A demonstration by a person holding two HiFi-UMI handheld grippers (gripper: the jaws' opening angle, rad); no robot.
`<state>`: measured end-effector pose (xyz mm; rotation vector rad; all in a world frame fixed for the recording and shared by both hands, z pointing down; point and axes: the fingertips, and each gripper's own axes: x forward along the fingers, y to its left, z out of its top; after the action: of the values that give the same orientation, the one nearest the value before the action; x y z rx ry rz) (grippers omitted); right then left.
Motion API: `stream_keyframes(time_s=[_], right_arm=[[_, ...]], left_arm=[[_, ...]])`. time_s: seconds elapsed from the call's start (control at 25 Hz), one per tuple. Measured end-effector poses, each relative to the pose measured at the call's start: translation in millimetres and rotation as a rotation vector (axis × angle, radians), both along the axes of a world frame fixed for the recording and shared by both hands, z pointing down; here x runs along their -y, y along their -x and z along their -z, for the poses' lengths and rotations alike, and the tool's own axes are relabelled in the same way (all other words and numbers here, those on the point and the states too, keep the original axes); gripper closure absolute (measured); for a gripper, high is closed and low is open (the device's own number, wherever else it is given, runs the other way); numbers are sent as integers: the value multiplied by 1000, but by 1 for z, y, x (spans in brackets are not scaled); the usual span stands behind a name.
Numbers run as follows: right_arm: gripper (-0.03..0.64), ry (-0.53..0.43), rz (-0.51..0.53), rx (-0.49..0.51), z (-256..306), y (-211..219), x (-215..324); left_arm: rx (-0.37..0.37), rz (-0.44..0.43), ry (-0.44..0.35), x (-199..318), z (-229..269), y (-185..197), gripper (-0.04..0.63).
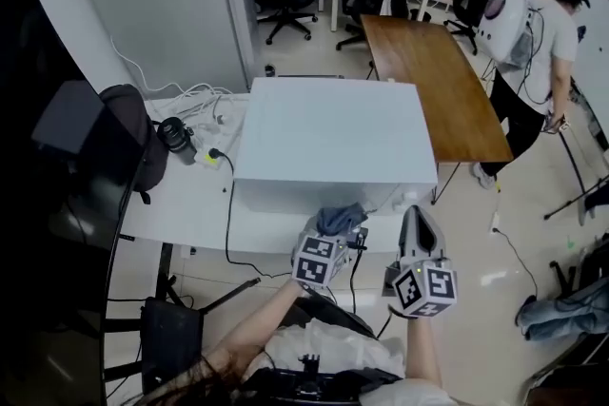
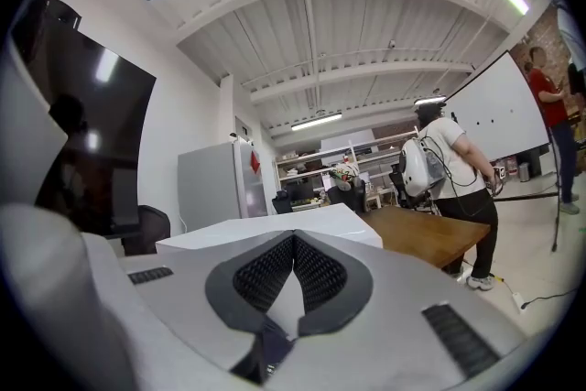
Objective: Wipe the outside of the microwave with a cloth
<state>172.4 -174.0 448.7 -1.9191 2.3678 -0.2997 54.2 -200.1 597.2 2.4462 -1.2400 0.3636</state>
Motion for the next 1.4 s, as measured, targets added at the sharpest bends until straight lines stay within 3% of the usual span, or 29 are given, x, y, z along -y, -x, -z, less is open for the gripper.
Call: stream_keyframes(time_s=[0.16, 0.28, 0.4, 0.56, 0.76, 1.04, 1.24, 1.4], right_arm=[[598, 14, -39, -5, -5, -17, -11], [598, 16, -55, -10, -6, -25, -14], [598, 19, -41, -36, -20, -20, -8], [598, 55, -11, -61, -49, -8, 3], [598, 54, 15, -57, -57, 3, 6], [598, 62, 79, -50, -84, 30, 14], [598, 74, 128, -42, -88, 54, 17], [598, 73, 148, -24, -86, 68, 20]], left_arm=[[11, -163, -1, -8, -2, -71, 537], [34, -222, 3, -8, -14, -107, 537], [86, -217, -11, 2, -28, -119, 538], [104, -161, -9, 17, -36, -108, 537], [109, -70, 42, 25, -56, -57, 538], [96, 107, 15, 22, -44, 41, 538], [122, 272, 7, 20, -39, 131, 537], [138, 458, 34, 18, -48, 198, 537]])
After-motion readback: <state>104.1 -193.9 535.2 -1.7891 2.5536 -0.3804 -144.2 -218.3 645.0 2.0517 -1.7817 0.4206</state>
